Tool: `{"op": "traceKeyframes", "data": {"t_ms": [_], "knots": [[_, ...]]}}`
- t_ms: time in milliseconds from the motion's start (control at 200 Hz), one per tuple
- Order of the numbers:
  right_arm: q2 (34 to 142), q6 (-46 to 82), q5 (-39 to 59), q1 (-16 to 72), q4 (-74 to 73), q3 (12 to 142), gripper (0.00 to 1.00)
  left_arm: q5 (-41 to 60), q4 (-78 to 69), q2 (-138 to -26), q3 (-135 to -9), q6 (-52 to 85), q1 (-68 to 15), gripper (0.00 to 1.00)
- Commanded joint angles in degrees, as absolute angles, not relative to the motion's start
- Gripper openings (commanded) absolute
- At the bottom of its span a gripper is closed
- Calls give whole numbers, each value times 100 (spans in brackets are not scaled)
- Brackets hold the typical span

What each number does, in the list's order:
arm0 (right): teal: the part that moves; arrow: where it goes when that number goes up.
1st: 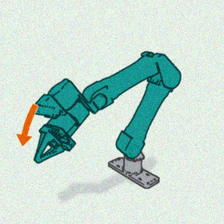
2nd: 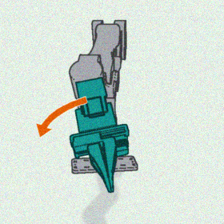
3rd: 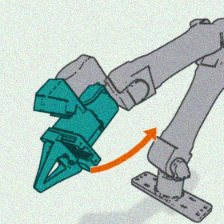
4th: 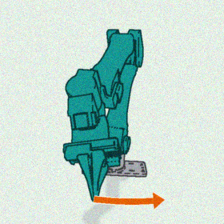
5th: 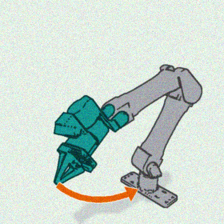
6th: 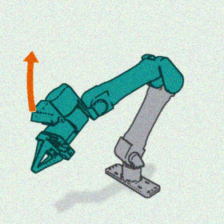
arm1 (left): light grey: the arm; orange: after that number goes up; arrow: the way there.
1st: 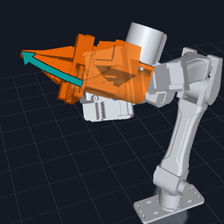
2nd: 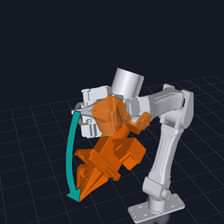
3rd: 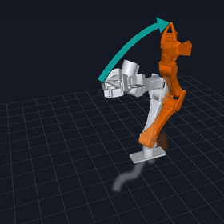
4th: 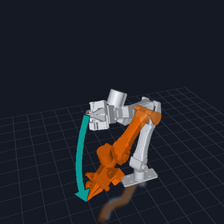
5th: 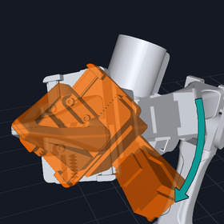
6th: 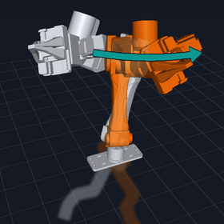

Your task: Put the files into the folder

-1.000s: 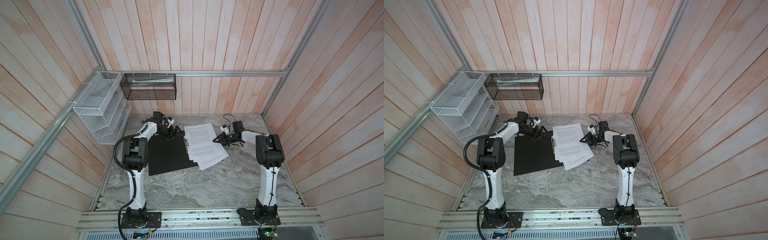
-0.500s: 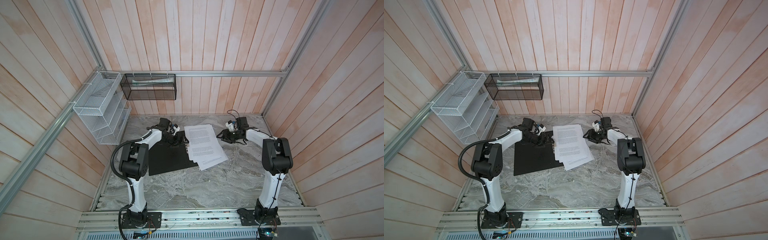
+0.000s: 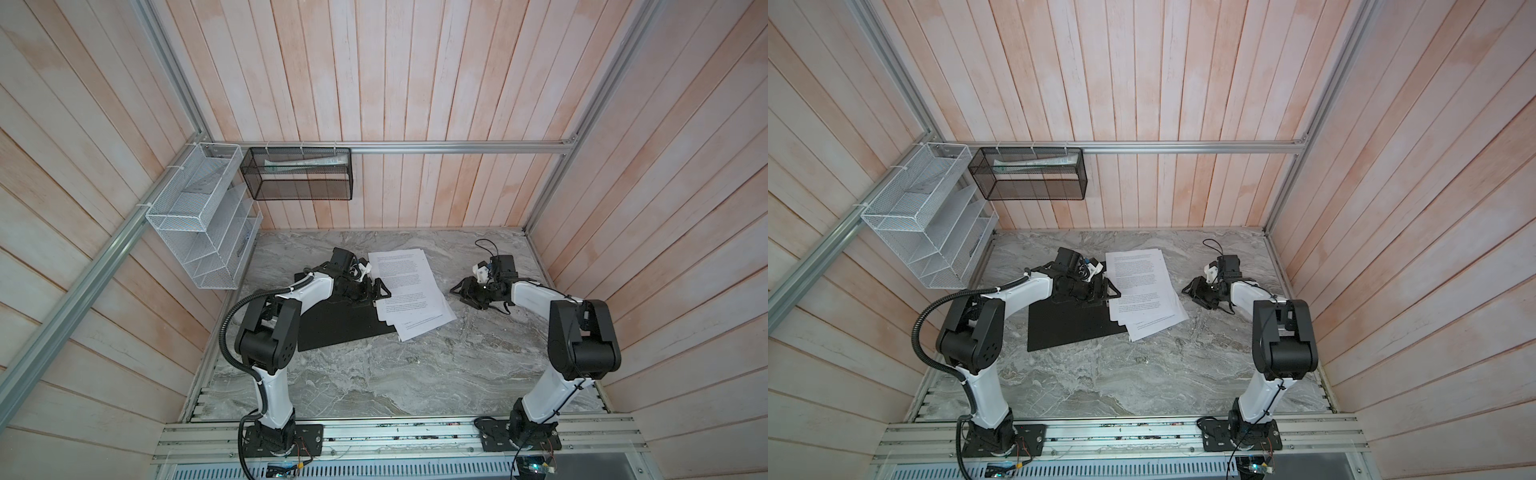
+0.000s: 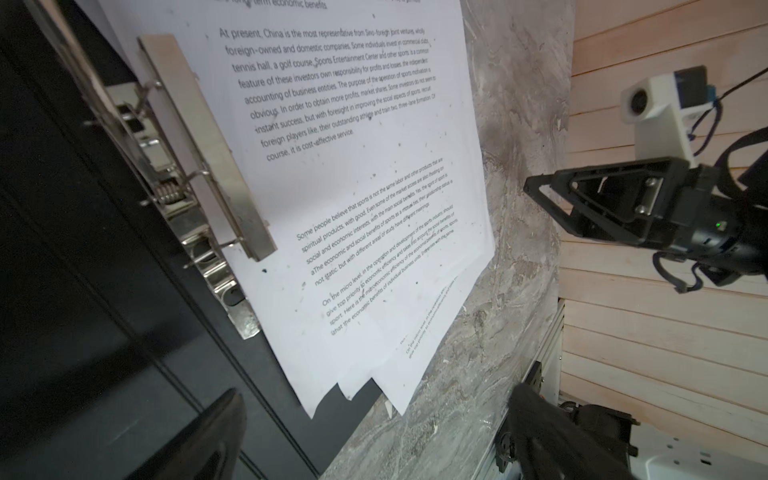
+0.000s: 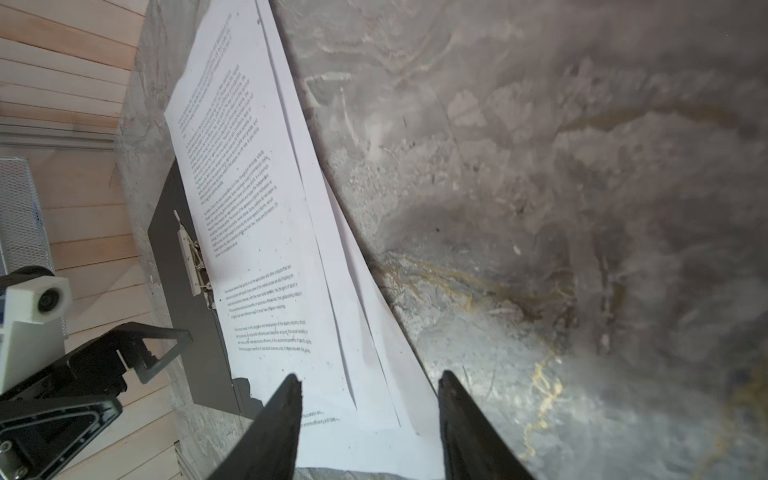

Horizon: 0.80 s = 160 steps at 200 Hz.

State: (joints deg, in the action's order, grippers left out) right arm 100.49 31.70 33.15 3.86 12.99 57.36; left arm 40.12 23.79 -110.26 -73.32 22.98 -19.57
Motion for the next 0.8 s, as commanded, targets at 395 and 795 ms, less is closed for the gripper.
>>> {"op": "traceKeyframes", "data": {"t_ms": [395,795], "knots": [[9800,3792,3482,395,425,4998,50,3964,2373,-11684,-7418,2587,-2099,100],[9685,4153,3578,600,307,4632,45,3995,2495,-11786,-7397,2559,-2110,100]]}}
